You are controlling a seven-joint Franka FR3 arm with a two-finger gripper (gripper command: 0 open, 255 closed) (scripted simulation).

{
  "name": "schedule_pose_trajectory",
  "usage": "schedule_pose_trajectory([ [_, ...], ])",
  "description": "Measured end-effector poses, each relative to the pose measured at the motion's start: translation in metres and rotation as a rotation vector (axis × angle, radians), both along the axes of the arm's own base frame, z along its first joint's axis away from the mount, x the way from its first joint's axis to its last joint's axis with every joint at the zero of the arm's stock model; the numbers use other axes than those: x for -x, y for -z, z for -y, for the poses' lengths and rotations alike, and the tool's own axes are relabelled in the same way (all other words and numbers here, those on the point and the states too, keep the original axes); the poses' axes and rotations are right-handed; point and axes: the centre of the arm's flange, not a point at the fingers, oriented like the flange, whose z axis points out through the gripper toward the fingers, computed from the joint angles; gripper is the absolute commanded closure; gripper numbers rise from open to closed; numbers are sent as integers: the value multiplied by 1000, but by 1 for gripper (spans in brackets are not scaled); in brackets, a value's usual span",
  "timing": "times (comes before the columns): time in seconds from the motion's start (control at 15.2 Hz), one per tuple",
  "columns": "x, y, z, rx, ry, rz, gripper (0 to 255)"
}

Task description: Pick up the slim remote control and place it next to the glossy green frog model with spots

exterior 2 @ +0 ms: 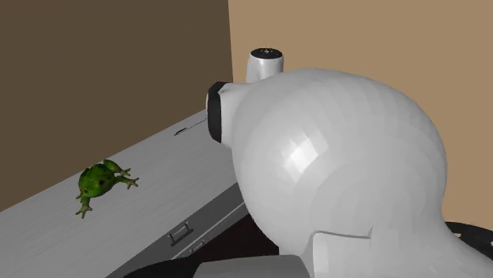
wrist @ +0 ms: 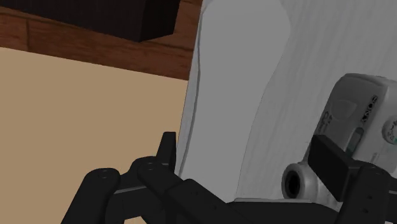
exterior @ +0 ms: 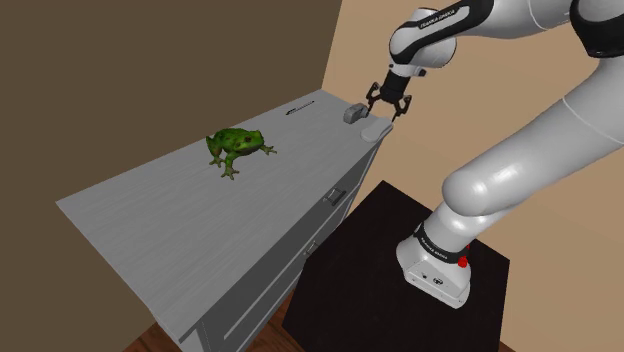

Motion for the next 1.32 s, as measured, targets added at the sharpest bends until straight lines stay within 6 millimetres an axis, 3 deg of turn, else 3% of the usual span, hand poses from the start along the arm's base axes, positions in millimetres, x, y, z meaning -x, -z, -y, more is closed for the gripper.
schedule_pose_trajectory([
  [0.2, 6, 18, 12, 2, 68, 4, 0],
  [0.59, 7, 48, 12, 2, 78, 4, 0],
  [0.99, 7, 52, 12, 3, 78, 5, 0],
  [1.06, 7, 52, 12, 3, 78, 5, 255],
  [1.32, 7, 52, 12, 3, 78, 5, 255],
])
